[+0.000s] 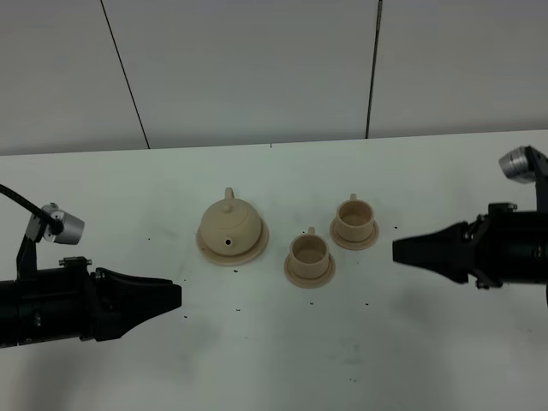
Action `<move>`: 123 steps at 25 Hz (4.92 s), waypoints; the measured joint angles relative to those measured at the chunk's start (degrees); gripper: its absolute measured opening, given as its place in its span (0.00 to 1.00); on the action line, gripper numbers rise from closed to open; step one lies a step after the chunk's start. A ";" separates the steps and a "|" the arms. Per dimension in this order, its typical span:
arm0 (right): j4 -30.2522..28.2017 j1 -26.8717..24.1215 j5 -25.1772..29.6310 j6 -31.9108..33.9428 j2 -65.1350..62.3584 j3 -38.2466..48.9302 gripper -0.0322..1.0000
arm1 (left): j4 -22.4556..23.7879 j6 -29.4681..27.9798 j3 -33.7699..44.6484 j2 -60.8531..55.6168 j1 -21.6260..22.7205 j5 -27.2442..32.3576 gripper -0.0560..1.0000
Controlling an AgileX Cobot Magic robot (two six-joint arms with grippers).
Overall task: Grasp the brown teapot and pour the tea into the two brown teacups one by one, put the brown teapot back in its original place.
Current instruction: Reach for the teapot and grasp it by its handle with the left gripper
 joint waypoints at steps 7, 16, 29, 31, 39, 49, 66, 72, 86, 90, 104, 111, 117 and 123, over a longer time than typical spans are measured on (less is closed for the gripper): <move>-10.43 -0.06 -3.79 11.50 -4.09 -6.23 0.37 | -5.59 0.00 0.00 0.00 0.00 0.00 0.34; -42.18 -0.06 -6.44 46.39 -21.34 -6.70 0.28 | -9.97 0.16 0.00 0.00 0.00 0.00 0.34; -82.55 -0.06 5.78 85.34 -43.76 2.55 0.27 | -10.29 0.23 0.00 0.00 0.00 -0.05 0.34; -82.83 -0.06 5.44 85.34 -48.12 5.72 0.27 | -10.35 0.23 0.00 0.00 0.00 -0.05 0.34; -83.00 -0.06 3.08 83.34 -64.21 13.65 0.27 | -10.35 0.23 0.00 0.00 0.00 0.00 0.34; -81.10 -0.06 2.97 79.18 -75.63 13.92 0.27 | -10.40 0.23 0.00 0.00 0.00 0.00 0.34; -80.22 -0.06 8.15 78.83 -82.74 15.15 0.27 | -10.35 0.23 0.00 0.06 0.00 0.17 0.34; -80.22 -0.06 8.26 78.83 -87.30 15.15 0.27 | -10.35 0.23 0.00 0.06 0.00 0.17 0.34; -80.22 -0.06 8.31 78.83 -87.66 15.15 0.39 | -10.35 0.23 0.00 0.06 0.00 0.17 0.34; -80.22 -0.06 8.31 78.90 -87.66 15.15 0.39 | -10.35 0.23 0.00 0.06 0.00 0.17 0.34; -80.04 -0.06 8.31 78.90 -87.66 15.15 0.34 | -7.02 -10.20 -9.60 0.11 0.00 0.35 0.34; -80.04 -0.06 8.31 78.90 -87.66 15.15 0.29 | 9.43 -26.35 -22.41 0.16 0.00 -1.29 0.34; -80.04 -0.06 8.31 78.90 -87.66 15.15 0.27 | 19.09 -31.92 -27.22 0.16 0.00 -7.54 0.34; -80.04 -0.06 8.31 78.90 -87.66 15.15 0.27 | 22.97 -27.07 -27.38 0.16 0.00 -15.77 0.34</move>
